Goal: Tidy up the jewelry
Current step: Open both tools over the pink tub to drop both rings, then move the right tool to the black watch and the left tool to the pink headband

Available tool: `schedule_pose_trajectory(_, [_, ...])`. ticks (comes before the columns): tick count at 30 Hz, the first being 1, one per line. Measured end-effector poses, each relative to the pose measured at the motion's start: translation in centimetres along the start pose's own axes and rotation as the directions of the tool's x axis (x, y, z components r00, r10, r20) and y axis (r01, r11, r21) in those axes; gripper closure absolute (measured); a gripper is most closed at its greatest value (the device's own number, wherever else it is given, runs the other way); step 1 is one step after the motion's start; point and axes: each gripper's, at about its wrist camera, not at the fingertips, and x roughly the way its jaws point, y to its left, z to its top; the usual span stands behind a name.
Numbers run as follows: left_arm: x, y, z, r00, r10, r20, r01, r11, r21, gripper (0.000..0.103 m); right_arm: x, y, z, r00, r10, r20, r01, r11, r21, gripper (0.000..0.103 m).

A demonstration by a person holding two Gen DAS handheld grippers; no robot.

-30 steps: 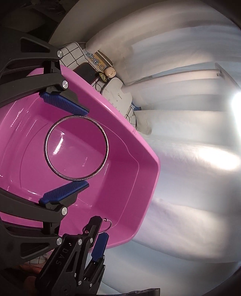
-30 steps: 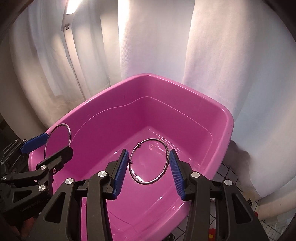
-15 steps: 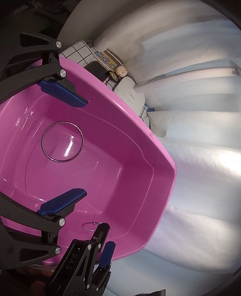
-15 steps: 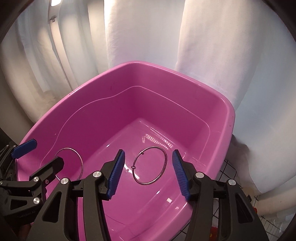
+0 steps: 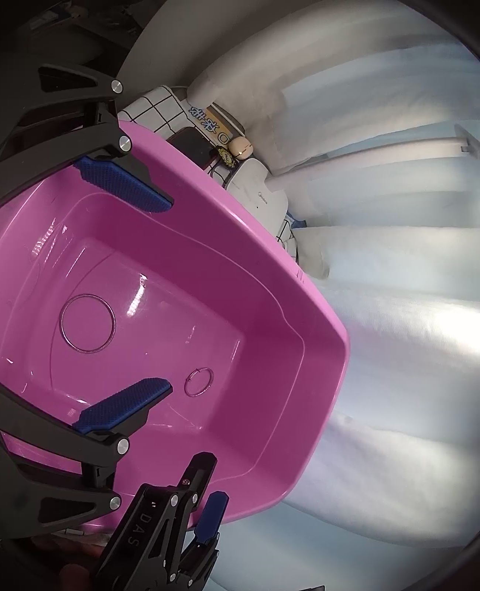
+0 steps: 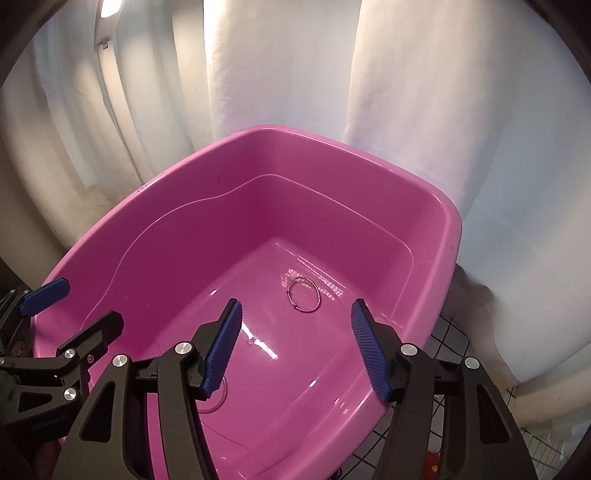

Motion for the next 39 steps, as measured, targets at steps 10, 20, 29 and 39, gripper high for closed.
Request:
schedule_pose_trajectory(10, [-1.7, -0.1, 0.0, 0.999, -0.005, 0.037, 0.005, 1.0, 0.001, 0.013, -1.3, 0.1, 0.0, 0.999, 0.015, 0.038, -0.016, 1.0, 0.017, 0.044])
schedule_pose_trajectory(20, [-4.8, -1.2, -0.6, 0.997, -0.028, 0.065, 0.028, 1.0, 0.002, 0.013, -5.3, -1.7, -1.5, 0.992, 0.039, 0.119, -0.049, 0.995, 0.084, 0.044])
schedule_pose_trajectory(29, [-8.9, -5.4, -1.9, 0.989, -0.112, 0.097, 0.105, 0.992, 0.072, 0.013, -10.9, -5.6, -5.9, 0.986, -0.015, 0.165, -0.011, 0.987, 0.159, 0.044])
schedule_pose_trajectory(39, [-12.0, -12.1, -4.9, 0.972, -0.222, 0.076, 0.206, 0.962, 0.179, 0.013, -16.3, -11.6, -13.5, 0.984, -0.117, 0.135, 0.076, 0.958, 0.277, 0.044])
